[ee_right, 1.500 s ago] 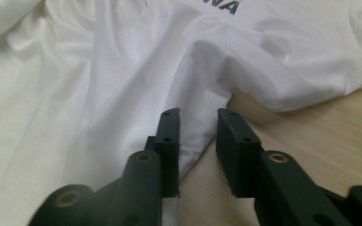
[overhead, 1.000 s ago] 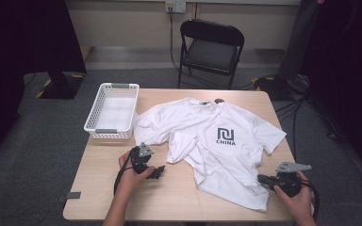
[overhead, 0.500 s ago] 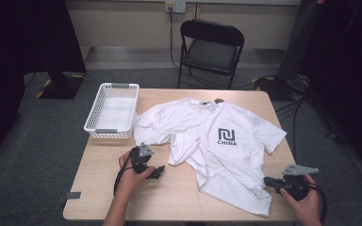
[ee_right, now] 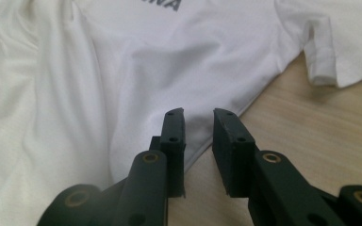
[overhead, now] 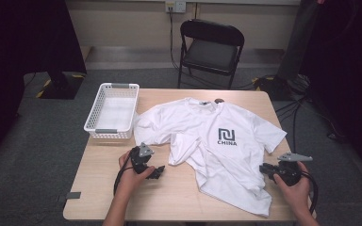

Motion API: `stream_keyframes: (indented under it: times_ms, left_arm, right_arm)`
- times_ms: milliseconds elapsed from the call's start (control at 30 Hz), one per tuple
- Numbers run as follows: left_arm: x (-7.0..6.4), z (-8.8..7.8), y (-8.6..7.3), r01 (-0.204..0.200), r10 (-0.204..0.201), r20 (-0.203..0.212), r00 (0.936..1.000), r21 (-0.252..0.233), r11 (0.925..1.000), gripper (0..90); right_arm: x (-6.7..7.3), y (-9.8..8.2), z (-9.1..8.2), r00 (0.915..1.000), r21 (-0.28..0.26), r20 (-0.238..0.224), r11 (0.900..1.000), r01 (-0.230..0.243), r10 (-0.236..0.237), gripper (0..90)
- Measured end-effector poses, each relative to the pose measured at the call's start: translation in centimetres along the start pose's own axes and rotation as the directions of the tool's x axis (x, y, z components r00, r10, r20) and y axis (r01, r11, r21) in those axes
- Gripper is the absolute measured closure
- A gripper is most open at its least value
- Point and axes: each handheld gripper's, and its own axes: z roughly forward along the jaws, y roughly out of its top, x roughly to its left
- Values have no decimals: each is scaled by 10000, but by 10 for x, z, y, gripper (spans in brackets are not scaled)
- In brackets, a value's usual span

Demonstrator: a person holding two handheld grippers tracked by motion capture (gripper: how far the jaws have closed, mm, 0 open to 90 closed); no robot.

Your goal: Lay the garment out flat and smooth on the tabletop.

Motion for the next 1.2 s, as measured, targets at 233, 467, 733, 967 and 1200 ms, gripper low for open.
stream_keyframes:
  times_ms: [233, 467, 733, 967, 1200]
  left_arm:
    - [0, 0, 0, -7, 7, 6, 10000, -2, 10000, 97]
    - [0, 0, 0, -6, 6, 6, 10000, -3, 10000, 97]
    - [-1, 0, 0, -3, 3, 3, 10000, -1, 10000, 97]
    - [-1, 0, -1, 12, -12, 6, 10000, -4, 10000, 97]
    - [-1, -1, -1, -16, 16, 10, 10000, 4, 10000, 97]
  right_arm:
    - [-4, -8, -8, 9990, 189, -3, 9988, 445, -445, 900]
    - [-14, -13, -16, 9993, -244, -59, 9990, 378, -379, 794]
    - [15, -27, -40, 9887, -463, -1412, 9979, 448, -510, 669]
    - [26, -46, -45, 9765, 131, -2010, 9966, 814, -772, 677]
    - [31, -48, -51, 9684, 9, -2267, 9943, 1067, -1037, 691]
